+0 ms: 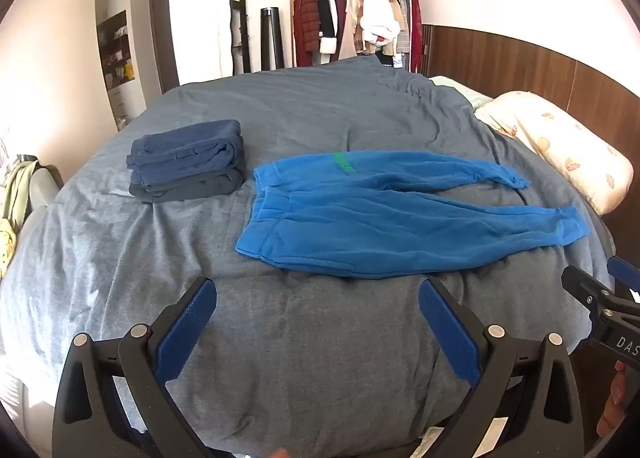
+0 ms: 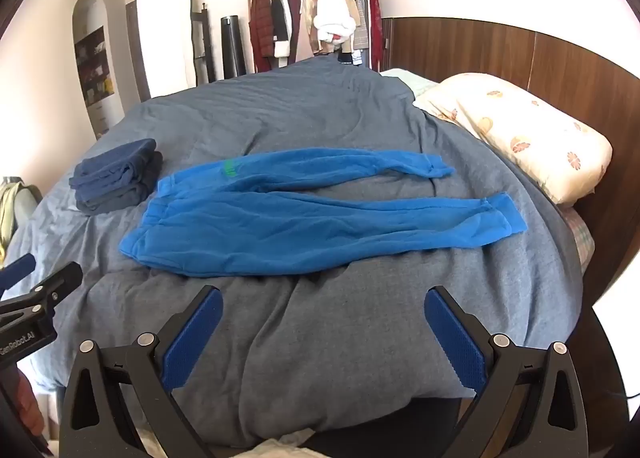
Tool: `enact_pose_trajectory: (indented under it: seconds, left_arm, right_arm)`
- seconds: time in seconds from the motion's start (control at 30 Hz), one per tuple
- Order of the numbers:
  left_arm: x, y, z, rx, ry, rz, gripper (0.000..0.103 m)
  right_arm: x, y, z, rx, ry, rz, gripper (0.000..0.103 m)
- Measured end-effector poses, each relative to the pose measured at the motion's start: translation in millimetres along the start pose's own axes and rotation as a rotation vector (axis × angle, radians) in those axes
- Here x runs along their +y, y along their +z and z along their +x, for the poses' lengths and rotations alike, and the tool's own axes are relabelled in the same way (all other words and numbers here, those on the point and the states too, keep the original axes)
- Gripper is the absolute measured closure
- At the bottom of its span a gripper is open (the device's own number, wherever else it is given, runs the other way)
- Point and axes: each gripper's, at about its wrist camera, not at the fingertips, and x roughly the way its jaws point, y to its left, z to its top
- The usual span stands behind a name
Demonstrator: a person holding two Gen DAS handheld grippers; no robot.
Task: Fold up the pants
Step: 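Move both grippers toward the blue sweatpants lying on the bed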
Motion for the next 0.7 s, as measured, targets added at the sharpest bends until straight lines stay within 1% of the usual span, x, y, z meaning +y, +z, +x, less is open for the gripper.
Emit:
enact_pose_trajectory:
  seconds: [0.03, 0.1, 0.2, 0.3, 0.7]
  left_arm:
    - [-0.3, 0.1, -0.6, -0.003, 0.002, -0.001, 0.000]
    - [-1.8, -1.4, -5.2, -0.012, 0.005, -0.001, 0.000]
    - [1.6, -0.5, -2.5, 0.004, -0.026, 0.001, 0.000]
    - [-4.0, -1.4, -1.6, -0.003, -0.009, 0.025, 0.000]
    - [-2.6, -0.3, -3.3, -0.020, -0.014, 0.016, 0.000]
  right_arm:
    - [0.0, 0.3, 0.6, 0.014, 0.000, 0.000, 0.001]
    - [-0.2, 0.0, -0.3, 0.004, 0.000, 0.002, 0.001]
    - [-0.2, -0.1, 0.2, 0.001, -0.003, 0.000, 0.001]
    - [-0.3, -0.4, 1.3, 0.001, -0.001, 0.001, 0.001]
    - [1.3, -2.4, 2.6, -0.002, 0.006, 0.006, 0.001]
